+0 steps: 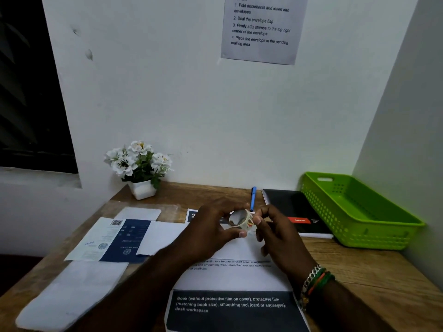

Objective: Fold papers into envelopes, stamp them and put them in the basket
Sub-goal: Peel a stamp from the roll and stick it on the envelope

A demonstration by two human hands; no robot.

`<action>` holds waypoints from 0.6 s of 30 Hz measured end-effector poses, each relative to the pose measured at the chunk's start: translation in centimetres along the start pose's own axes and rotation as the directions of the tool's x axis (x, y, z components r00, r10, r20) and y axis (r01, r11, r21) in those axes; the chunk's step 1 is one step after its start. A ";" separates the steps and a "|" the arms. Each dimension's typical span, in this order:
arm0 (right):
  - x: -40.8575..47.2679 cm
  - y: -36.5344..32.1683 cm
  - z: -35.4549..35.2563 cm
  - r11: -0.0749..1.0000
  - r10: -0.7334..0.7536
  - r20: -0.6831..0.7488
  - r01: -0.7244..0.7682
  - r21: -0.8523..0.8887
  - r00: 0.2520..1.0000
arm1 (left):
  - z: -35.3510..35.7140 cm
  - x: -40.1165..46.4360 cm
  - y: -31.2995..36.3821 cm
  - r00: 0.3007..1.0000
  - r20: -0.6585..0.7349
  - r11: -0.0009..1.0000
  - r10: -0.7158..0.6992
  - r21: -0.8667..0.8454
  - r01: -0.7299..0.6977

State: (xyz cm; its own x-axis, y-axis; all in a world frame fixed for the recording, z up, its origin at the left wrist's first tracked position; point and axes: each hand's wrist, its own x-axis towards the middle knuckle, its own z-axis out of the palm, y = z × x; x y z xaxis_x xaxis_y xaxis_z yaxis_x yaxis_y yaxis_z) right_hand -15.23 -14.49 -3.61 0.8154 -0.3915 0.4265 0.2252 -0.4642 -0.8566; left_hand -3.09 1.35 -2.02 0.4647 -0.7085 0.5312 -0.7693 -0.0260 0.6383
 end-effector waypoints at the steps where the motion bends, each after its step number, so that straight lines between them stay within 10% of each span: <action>1: 0.0 0.1 0.0 1.000 -0.012 0.011 0.012 -0.018 1.000 | 0.0 0.0 0.0 1.000 0.005 1.000 -0.002 0.002 0.002; 18: 0.2 0.5 0.1 0.989 -0.115 0.043 0.118 -0.092 0.992 | -0.1 0.4 -0.4 0.999 0.016 0.999 -0.034 -0.015 0.034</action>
State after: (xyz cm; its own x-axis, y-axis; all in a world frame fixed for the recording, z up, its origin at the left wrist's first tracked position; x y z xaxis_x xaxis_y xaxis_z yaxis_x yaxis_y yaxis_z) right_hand -14.90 -14.70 -4.02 0.8063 -0.3012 0.5090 0.2702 -0.5780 -0.7700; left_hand -2.56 1.15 -2.08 0.4830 -0.7186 0.5003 -0.7467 -0.0396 0.6640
